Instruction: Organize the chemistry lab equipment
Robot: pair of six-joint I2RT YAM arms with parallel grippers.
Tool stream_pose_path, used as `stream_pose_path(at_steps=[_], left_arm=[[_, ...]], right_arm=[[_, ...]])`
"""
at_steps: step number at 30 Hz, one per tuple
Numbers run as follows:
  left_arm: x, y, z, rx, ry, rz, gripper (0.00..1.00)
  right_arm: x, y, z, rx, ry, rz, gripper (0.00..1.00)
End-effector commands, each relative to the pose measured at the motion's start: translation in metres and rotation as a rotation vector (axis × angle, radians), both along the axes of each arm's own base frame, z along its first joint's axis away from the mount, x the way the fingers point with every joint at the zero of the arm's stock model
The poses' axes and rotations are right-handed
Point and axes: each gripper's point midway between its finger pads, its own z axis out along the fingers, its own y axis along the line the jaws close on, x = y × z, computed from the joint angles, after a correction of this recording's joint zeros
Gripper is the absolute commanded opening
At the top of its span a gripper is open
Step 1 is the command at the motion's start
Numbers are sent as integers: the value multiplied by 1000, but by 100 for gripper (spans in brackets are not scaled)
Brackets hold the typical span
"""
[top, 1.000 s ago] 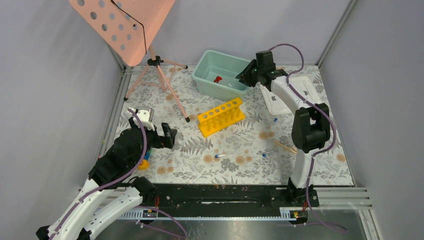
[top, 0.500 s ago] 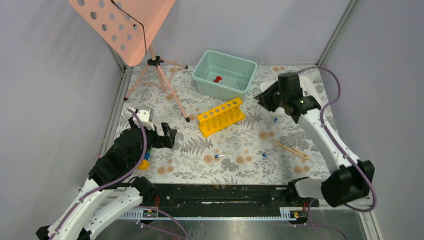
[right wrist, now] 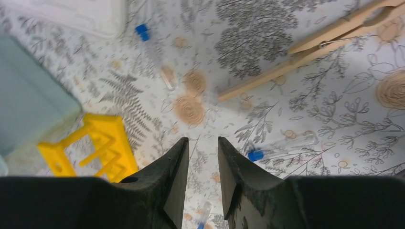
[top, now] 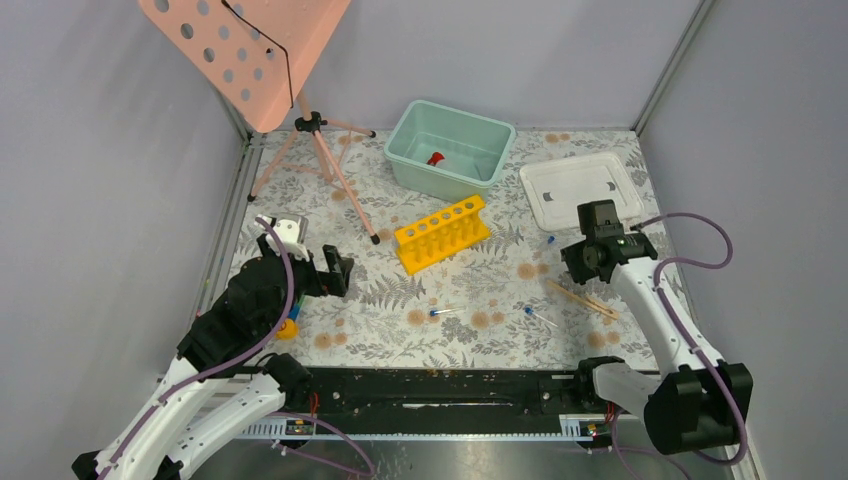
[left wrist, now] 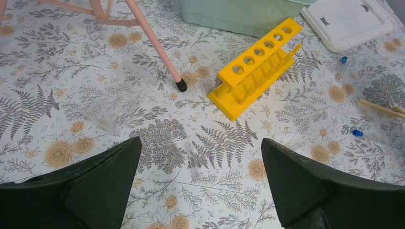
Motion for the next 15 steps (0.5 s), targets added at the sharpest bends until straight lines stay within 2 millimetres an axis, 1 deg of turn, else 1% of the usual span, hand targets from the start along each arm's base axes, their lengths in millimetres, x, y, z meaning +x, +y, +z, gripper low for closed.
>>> stream_pose_path(at_steps=[1,5,9,11,14,15], left_arm=[[4,0,6,-3,-27,10,99],[5,0,6,0,-26,13,99],[5,0,5,1,-25,13,99],[5,0,5,1,-23,13,99],[5,0,5,1,-24,14,99],[5,0,5,2,-23,14,99]], right_arm=[[-15,-28,-32,-47,128,-143,36],[-19,-32,-52,-30,216,-160,38],[-17,-33,-68,-4,266,-168,38],[-16,-30,-77,16,284,-163,39],[-16,-26,-86,38,304,-163,40],[-17,-29,-88,43,310,-181,40]])
